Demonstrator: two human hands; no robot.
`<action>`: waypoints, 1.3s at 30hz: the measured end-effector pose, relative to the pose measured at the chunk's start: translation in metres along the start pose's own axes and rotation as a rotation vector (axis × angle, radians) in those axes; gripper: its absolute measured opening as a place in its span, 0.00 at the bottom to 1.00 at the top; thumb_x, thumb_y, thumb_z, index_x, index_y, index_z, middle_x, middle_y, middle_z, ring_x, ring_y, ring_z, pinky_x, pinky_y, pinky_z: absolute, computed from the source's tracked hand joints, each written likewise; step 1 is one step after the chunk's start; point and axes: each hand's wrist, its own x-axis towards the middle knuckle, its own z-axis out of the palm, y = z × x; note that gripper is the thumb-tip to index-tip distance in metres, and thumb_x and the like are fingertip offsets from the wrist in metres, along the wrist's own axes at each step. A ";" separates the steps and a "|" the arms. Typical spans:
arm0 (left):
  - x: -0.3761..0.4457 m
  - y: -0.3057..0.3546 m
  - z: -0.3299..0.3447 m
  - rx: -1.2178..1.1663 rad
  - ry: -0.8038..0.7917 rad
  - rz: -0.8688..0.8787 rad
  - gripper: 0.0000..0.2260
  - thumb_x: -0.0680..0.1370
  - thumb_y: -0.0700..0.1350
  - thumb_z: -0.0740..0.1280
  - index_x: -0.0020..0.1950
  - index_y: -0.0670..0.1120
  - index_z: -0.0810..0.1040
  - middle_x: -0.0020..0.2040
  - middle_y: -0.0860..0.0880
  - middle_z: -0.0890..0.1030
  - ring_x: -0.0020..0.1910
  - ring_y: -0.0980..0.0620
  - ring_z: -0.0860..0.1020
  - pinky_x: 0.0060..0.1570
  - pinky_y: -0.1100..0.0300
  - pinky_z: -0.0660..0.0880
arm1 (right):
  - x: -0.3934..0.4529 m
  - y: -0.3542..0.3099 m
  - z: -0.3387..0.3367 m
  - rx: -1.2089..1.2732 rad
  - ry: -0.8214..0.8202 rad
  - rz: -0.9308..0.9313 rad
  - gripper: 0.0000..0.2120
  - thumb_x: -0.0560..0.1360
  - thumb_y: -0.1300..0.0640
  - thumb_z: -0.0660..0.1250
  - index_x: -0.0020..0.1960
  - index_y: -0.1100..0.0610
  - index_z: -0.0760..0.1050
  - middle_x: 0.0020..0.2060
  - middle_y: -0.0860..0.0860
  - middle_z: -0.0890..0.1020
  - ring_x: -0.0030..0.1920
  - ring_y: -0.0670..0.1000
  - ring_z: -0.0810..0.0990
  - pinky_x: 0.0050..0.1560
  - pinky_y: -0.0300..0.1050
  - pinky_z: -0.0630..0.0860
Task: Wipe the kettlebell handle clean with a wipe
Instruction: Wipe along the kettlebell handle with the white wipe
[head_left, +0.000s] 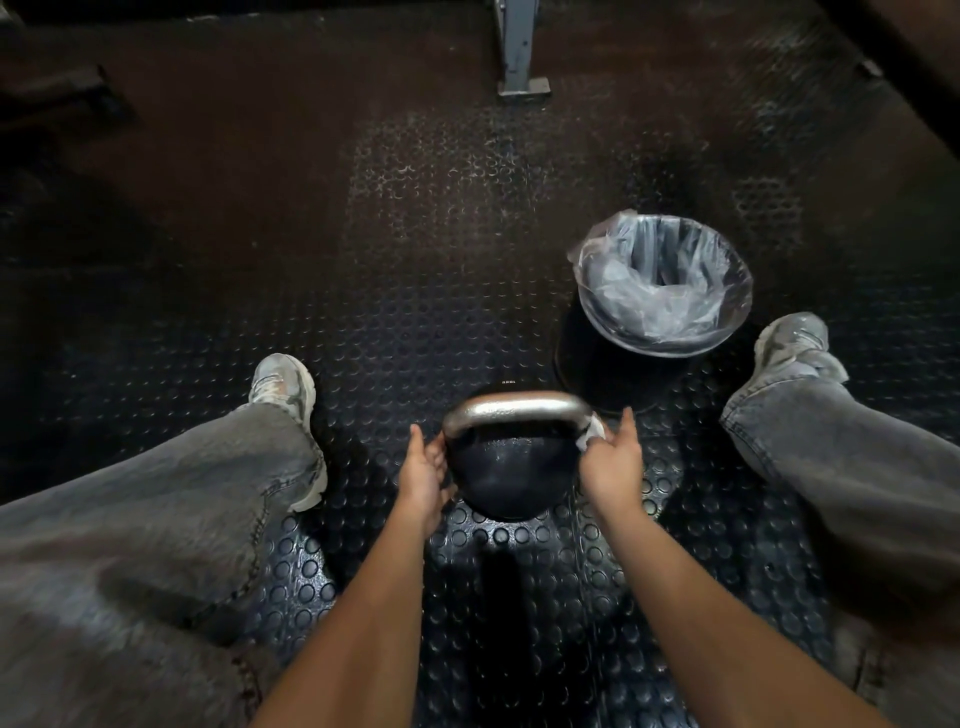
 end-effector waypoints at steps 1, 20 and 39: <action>0.000 0.000 0.000 -0.002 0.000 0.000 0.36 0.80 0.70 0.43 0.75 0.49 0.71 0.72 0.47 0.74 0.74 0.46 0.68 0.75 0.40 0.58 | 0.000 -0.007 0.001 -0.051 -0.015 -0.051 0.34 0.80 0.65 0.57 0.82 0.49 0.49 0.66 0.46 0.79 0.62 0.48 0.77 0.66 0.40 0.71; -0.013 0.006 0.006 -0.003 0.004 0.008 0.33 0.81 0.67 0.44 0.72 0.49 0.72 0.69 0.46 0.77 0.72 0.46 0.71 0.72 0.43 0.63 | -0.025 -0.040 0.008 -0.695 -0.231 -0.726 0.31 0.80 0.67 0.56 0.81 0.52 0.58 0.74 0.36 0.64 0.79 0.52 0.59 0.80 0.50 0.52; -0.026 0.024 0.010 0.037 0.024 0.008 0.33 0.81 0.67 0.45 0.70 0.47 0.75 0.66 0.47 0.79 0.67 0.48 0.74 0.69 0.45 0.67 | -0.044 -0.032 -0.003 -0.797 -0.348 -0.778 0.33 0.80 0.65 0.55 0.81 0.45 0.54 0.78 0.38 0.54 0.81 0.55 0.49 0.79 0.47 0.46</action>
